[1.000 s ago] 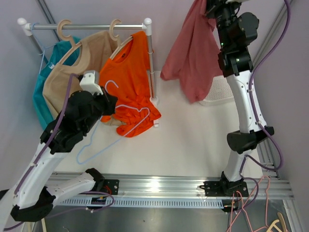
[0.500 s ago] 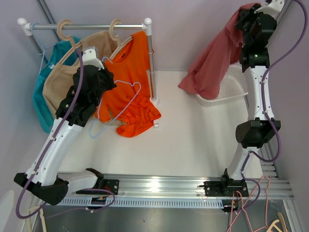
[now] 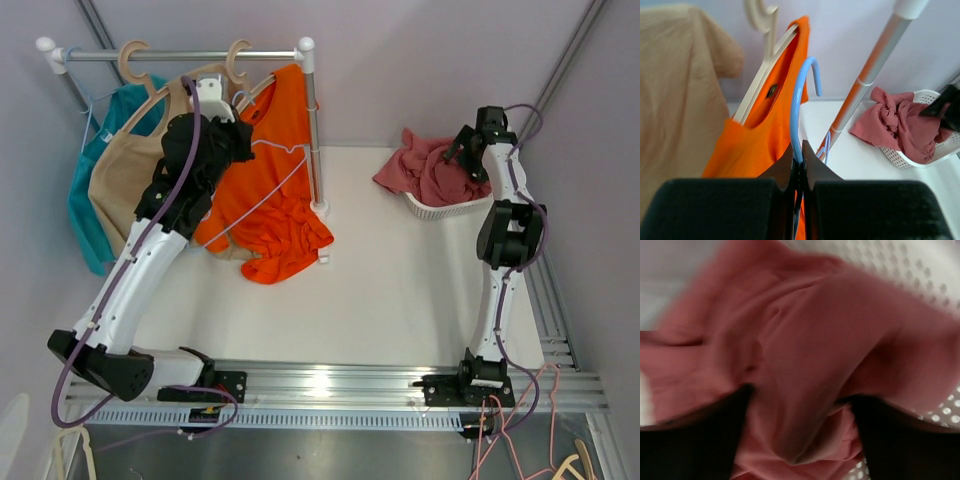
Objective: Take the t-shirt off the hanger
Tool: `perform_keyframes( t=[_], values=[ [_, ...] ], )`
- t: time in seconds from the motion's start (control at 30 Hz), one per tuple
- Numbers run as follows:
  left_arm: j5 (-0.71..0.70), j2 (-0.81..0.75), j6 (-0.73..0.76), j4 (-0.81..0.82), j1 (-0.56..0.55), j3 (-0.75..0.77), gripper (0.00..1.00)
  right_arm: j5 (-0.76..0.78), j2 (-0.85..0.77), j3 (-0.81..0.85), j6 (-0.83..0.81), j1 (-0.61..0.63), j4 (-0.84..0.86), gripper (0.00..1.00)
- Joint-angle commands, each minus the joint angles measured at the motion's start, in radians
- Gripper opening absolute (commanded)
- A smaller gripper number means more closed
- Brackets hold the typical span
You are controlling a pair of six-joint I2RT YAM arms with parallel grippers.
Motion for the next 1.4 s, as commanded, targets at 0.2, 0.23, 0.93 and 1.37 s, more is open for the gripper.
perform_keyframes(
  t=[0.2, 0.23, 0.93, 1.37],
  values=[
    [0.085, 0.016, 0.115, 0.239, 0.006, 0.049, 0.00, 0.089, -0.374, -0.173, -0.008, -0.018, 0.036, 1.00],
    [0.077, 0.042, 0.121, 0.232, 0.006, 0.071, 0.01, 0.080, -0.410, -0.231, -0.007, -0.020, 0.054, 0.99],
    [0.031, 0.560, 0.122, -0.033, -0.003, 0.745, 0.01, -0.026, -0.915, -0.546, -0.042, -0.040, 0.214, 0.99],
    [0.273, 0.487, 0.092, -0.110, -0.003, 0.670, 0.01, -0.105, -0.949, -0.586, -0.011, -0.038, 0.226, 0.99]
  ],
)
